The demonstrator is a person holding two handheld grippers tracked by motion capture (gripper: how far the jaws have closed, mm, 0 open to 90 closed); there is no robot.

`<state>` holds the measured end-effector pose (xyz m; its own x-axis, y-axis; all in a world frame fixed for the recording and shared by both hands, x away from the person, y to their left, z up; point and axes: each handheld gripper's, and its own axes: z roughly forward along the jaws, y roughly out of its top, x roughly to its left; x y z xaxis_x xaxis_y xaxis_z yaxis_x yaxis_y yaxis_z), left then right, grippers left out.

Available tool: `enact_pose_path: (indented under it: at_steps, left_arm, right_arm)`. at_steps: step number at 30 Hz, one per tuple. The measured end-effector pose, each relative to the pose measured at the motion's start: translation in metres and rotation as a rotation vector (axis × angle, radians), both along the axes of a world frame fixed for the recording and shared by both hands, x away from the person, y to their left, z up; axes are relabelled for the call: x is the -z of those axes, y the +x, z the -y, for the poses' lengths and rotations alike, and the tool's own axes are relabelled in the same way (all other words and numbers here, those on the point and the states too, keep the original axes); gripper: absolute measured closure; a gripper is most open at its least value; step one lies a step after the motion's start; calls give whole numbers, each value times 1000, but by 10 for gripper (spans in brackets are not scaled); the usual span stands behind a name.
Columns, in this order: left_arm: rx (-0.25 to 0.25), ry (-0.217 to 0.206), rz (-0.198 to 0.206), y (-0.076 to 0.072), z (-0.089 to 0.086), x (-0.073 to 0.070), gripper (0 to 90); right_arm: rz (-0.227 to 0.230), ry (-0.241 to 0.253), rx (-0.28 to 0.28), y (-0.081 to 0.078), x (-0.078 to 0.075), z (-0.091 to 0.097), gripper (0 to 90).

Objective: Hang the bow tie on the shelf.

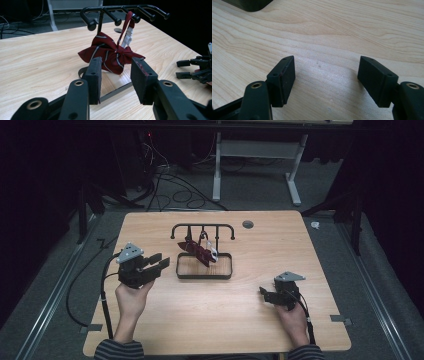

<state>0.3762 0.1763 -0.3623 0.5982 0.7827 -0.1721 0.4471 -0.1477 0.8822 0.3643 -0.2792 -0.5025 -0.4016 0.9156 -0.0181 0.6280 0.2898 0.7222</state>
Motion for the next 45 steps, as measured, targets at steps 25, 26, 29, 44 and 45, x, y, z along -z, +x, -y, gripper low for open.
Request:
enact_pose_path:
  at_steps: [25,26,29,44,45]
  left_arm:
    - [-42,-32,-19,-14,-25,14,598]
    - [-44,-36,-18,-14,-27,14,597]
    - [-53,-44,-18,-16,-30,15,595]
    - [-74,-49,-32,-24,-40,25,588]
    - [-75,-48,-34,-24,-41,26,587]
  right_arm:
    - [0,0,0,0,0,0,315]
    - [0,0,0,0,0,0,315]
    - [0,0,0,0,0,0,315]
    - [-1,1,2,0,0,0,316]
    - [-1,1,2,0,0,0,316]
